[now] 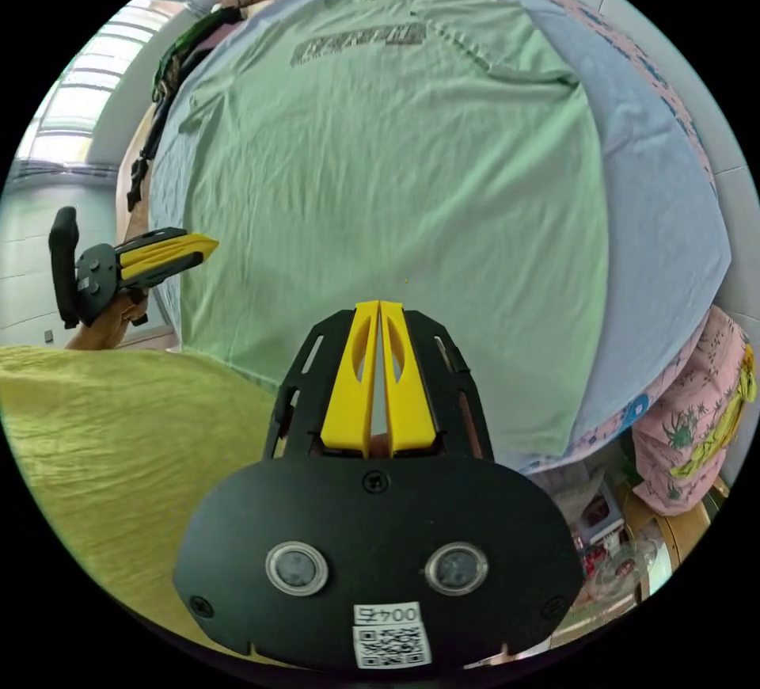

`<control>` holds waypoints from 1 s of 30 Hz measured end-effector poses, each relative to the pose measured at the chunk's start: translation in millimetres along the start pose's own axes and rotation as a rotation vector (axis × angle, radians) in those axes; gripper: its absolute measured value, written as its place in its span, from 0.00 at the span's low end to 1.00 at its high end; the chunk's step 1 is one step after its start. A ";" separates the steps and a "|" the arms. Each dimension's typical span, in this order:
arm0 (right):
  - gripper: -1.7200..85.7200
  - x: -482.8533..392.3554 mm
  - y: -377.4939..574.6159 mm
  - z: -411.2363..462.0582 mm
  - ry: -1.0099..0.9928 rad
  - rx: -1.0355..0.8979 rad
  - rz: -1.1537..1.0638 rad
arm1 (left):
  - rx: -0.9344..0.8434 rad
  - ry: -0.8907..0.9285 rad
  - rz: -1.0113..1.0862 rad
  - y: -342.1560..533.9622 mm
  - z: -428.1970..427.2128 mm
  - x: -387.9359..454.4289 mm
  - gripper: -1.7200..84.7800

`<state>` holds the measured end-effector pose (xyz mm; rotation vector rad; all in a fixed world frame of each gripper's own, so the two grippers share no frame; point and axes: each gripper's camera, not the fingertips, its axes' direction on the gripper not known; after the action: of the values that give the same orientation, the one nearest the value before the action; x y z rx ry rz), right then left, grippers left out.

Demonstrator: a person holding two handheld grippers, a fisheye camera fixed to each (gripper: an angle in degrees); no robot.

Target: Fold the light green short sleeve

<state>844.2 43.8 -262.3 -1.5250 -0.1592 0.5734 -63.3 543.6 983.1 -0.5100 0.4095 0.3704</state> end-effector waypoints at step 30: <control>0.01 -15.1 47.0 173.6 0.200 0.094 0.108 | 0.188 0.023 0.000 0.5 -122.4 -122.5 0.02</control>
<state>742.2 189.4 -292.7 -1.4953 0.1034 0.5032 -202.7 449.5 942.1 -0.3310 0.4621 0.3229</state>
